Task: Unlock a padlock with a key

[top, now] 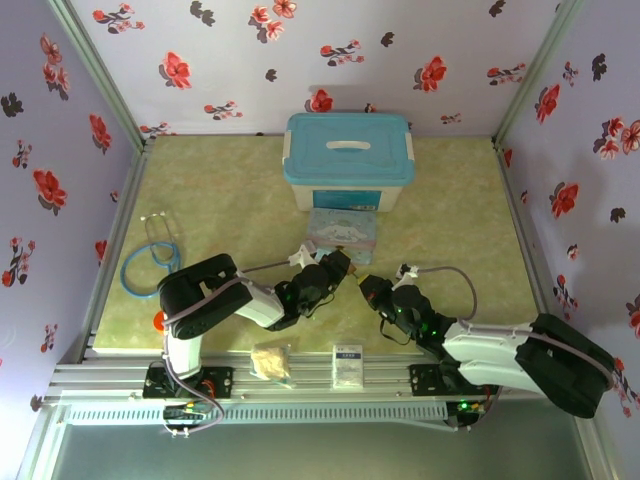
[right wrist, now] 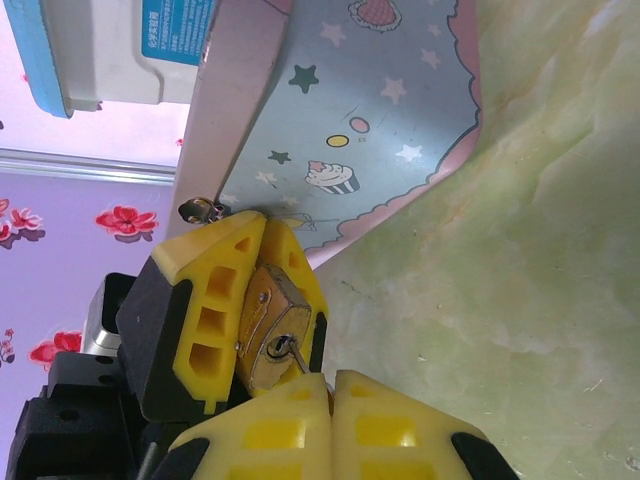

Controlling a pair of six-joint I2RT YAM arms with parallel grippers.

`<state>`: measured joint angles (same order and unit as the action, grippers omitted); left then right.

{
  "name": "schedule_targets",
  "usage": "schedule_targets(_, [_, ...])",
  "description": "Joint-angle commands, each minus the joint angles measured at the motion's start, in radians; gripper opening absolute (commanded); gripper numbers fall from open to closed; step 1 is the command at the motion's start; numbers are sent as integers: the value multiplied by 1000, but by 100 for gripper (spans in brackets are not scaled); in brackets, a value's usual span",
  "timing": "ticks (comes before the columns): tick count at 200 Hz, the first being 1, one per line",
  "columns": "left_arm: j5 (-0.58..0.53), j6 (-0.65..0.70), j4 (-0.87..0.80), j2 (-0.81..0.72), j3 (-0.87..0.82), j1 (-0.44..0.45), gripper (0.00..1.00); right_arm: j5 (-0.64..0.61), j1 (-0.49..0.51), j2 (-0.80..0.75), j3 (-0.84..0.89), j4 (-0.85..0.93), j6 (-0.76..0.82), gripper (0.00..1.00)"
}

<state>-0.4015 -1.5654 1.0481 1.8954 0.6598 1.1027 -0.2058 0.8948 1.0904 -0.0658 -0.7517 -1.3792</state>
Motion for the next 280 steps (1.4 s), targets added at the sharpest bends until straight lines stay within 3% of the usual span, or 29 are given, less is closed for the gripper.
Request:
schedule_targets(1, [16, -1, 85, 7, 35, 21, 0, -10, -5, -17, -6, -57, 22, 0])
schedule_targets(67, [26, -31, 100, 26, 46, 24, 0, 11, -19, -114, -15, 71, 55, 0])
schedule_targets(102, [59, -19, 76, -1, 79, 31, 0, 22, -44, -56, 24, -75, 34, 0])
schedule_targets(144, [68, -50, 96, 8, 72, 52, 0, 45, -61, -100, 9, -57, 83, 0])
schedule_targets(202, [143, -67, 111, 26, 88, 58, 0, 257, -159, -127, -27, 9, 134, 0])
schedule_targets(246, [196, -70, 58, 9, 96, 60, 0, 359, -250, -92, 0, -49, 82, 0])
schedule_targets(280, [195, -60, 42, -4, 92, 66, 0, 388, -253, -113, -31, 18, 115, 0])
